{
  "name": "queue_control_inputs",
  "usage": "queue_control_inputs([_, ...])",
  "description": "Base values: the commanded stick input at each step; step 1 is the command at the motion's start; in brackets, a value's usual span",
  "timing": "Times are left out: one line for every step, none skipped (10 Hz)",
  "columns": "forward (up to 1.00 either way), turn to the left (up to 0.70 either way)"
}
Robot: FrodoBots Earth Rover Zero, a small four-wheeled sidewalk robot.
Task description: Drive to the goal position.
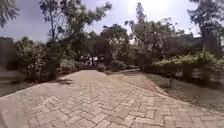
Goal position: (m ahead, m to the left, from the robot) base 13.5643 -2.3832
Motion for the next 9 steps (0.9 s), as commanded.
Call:
queue_control_inputs([0.3,-0.34])
queue_control_inputs([0.3,-0.6])
queue_control_inputs([0.3,-0.6])
queue_control_inputs([0.3,-0.6])
queue_control_inputs([0.3,-0.6])
queue_control_inputs([0.3,-0.6])
queue_control_inputs([0.3,-0.47])
queue_control_inputs([0.3,-0.19])
queue_control_inputs([0.3,0.0])
